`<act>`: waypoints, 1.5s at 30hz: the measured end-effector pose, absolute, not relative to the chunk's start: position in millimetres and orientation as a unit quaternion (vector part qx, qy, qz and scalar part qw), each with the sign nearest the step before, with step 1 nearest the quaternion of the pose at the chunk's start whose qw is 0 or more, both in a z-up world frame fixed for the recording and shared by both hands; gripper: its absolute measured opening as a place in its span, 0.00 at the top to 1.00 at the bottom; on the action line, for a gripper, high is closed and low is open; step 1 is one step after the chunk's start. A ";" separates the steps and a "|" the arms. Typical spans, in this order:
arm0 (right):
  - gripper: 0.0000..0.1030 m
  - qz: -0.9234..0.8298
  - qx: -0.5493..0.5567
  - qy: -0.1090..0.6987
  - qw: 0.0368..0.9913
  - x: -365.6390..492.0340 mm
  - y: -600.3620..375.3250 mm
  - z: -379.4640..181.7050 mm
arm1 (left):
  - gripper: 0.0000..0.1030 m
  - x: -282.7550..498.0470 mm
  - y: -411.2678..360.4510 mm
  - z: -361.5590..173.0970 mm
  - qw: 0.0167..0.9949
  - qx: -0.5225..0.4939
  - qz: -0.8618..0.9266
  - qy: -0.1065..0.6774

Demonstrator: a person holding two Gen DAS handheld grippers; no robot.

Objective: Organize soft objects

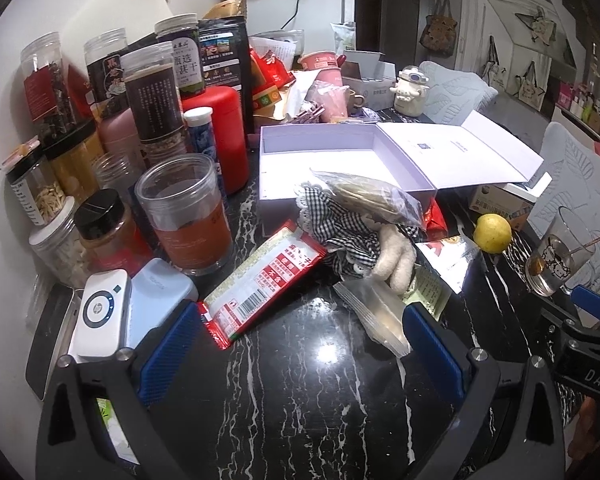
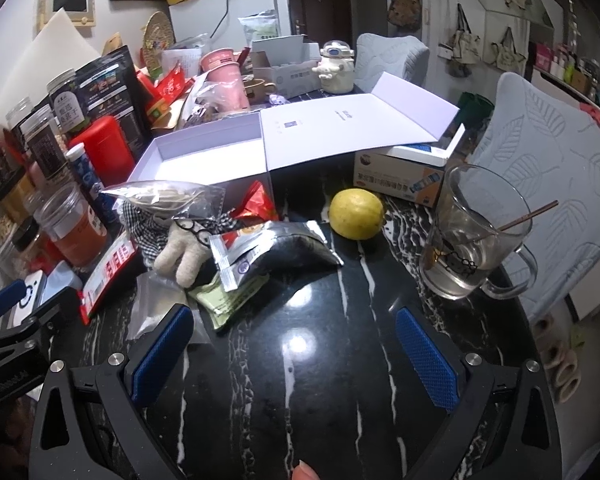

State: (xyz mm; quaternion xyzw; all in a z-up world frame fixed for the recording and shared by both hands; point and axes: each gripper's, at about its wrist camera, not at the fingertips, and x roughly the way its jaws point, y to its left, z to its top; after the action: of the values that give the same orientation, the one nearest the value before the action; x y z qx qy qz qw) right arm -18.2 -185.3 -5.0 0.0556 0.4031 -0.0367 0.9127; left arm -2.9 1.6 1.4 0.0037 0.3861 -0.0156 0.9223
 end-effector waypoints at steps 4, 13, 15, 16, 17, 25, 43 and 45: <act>0.00 -0.036 0.056 0.402 0.913 -17.9 -186.0 -4.9 | 0.00 -1.0 8.1 1.2 0.922 -0.003 -0.007 0.387; 0.00 -0.022 0.043 0.401 0.915 -18.1 -177.4 -4.7 | 0.00 2.7 28.2 1.0 0.922 -0.016 0.019 0.386; 0.00 -0.022 0.042 0.401 0.915 -18.1 -176.3 -4.1 | 0.00 2.1 29.0 -0.4 0.921 -0.016 0.021 0.389; 0.00 -0.022 0.042 0.401 0.915 -18.0 -176.3 -4.0 | 0.00 1.6 29.8 -1.0 0.921 -0.016 0.022 0.389; 0.00 -0.023 0.042 0.401 0.915 -18.0 -176.4 -3.9 | 0.00 1.3 30.1 -1.4 0.920 -0.017 0.022 0.390; 0.00 -0.026 0.046 0.398 0.916 -20.3 -174.9 -3.2 | 0.00 0.5 32.7 -4.1 0.918 -0.025 0.019 0.395; 0.00 -0.020 0.045 0.399 0.915 -33.7 -171.6 -7.5 | 0.00 -9.0 31.3 -10.2 0.914 -0.033 -0.001 0.404; 0.00 -0.019 0.046 0.401 0.915 -35.5 -171.8 -9.6 | 0.00 -10.1 30.4 -11.4 0.913 -0.033 -0.002 0.407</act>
State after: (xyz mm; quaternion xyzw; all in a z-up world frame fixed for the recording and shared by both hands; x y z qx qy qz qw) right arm -35.5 -171.8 -9.6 0.0460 0.4014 -0.0188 0.9145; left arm -10.1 30.4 -11.4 -0.0329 0.4067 -0.0021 0.9130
